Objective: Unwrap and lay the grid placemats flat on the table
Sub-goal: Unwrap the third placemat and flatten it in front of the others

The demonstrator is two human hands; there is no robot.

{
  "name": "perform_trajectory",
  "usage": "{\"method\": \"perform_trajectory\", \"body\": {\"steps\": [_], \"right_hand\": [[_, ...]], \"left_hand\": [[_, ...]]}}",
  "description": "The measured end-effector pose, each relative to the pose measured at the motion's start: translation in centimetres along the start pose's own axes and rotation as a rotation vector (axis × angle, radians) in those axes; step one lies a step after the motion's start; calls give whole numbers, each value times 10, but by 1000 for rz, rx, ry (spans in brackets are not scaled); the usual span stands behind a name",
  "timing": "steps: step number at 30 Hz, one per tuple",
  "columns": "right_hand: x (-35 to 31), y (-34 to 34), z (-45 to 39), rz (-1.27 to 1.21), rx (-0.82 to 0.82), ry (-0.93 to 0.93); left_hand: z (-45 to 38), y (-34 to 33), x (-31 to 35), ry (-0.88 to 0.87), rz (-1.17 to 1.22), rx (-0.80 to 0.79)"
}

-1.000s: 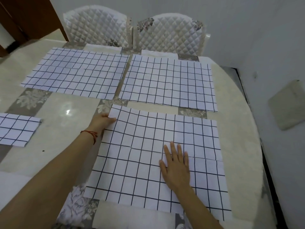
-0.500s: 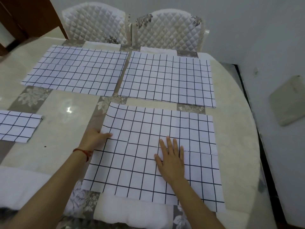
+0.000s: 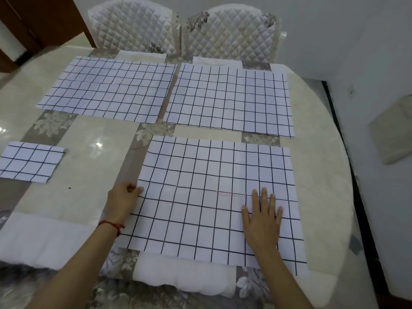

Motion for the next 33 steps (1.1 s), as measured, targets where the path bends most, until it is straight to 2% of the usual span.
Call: {"method": "perform_trajectory", "body": {"steps": [10,14,16,19,20,23,26,28,31,32,33], "right_hand": [[-3,-1,-1,4,-17,-4],[-16,8,-3,-20,14,27],[-41,16,-5,-7,28,114],[-84,13,-9,25,-15,279],[-94,8,-9,44,-44,325],[-101,-9,-11,64,-106,422],[-89,-15,-22,87,-142,484],[-63,-13,-40,71,-154,422],[-3,4,-66,33,-144,40],[5,8,-70,11,-135,-56],[0,13,-71,-2,-103,-77]], "left_hand": [[9,3,8,-39,-5,45],[21,2,36,-229,-209,206],[35,-25,67,-387,-202,149],[69,-95,97,-633,-419,-53],[76,-116,95,-637,-489,-128],[85,-146,72,-569,-593,-189],[82,-147,59,-535,-604,-171],[84,-145,60,-536,-608,-164],[85,-144,62,-552,-606,-127],[85,-144,62,-555,-601,-120],[85,-145,62,-562,-600,-114]]}}
Point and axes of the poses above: each hand's wrist, its own z-axis away from the middle knuckle, its own y-axis out of the back of the hand, x = y × z, the point moved 8 cm from there along -z, towards the middle knuckle, and after that the axes turned 5 degrees about z, right-handed, at the moved point
